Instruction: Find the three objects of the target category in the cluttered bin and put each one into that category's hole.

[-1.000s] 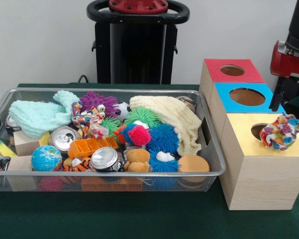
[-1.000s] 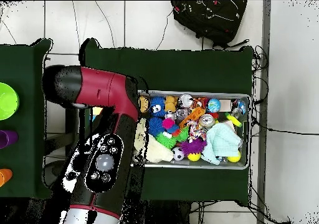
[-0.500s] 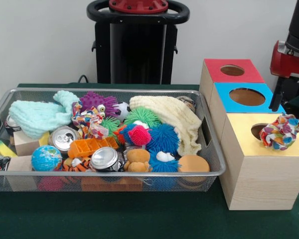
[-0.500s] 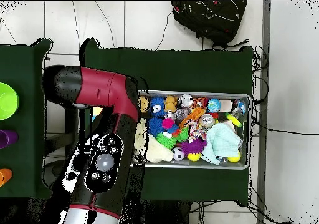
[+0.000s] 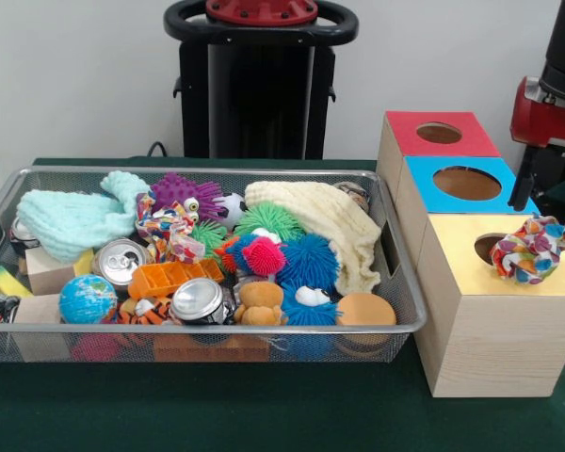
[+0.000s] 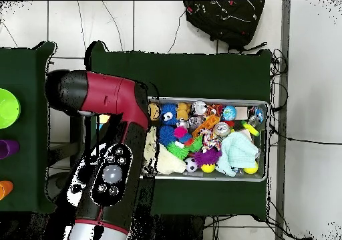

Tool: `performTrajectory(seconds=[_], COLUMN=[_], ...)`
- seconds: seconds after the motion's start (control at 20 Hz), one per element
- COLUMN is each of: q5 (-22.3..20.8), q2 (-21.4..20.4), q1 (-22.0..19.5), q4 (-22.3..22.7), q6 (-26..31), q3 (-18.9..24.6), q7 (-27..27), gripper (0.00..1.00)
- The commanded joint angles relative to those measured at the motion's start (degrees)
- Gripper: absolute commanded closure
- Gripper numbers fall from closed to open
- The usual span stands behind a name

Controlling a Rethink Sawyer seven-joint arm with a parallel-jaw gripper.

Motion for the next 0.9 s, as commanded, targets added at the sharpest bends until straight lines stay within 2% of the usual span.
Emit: performTrajectory(seconds=[0.05,0.15,0.2,0.35,0.55,0.9], q5=[-0.6,-0.5,-0.3,-0.1,-1.0,-1.0], q2=[0.2,-0.2,-0.3,-0.6,-0.1,0.0], q1=[-1.3,-1.1,-1.1,-1.2,-1.2,-1.0], q4=[2.7,3.5,3.7,4.2,2.9,2.5], q6=[-1.3,-2.0,-2.7,-3.9,-1.6,-1.0], q3=[5.4,5.5,5.7,5.9,5.5,4.9], q7=[9.8,9.8,9.6,9.6,8.9,10.0], gripper=[0.0,0.0,1.0,1.0,1.0,1.0])
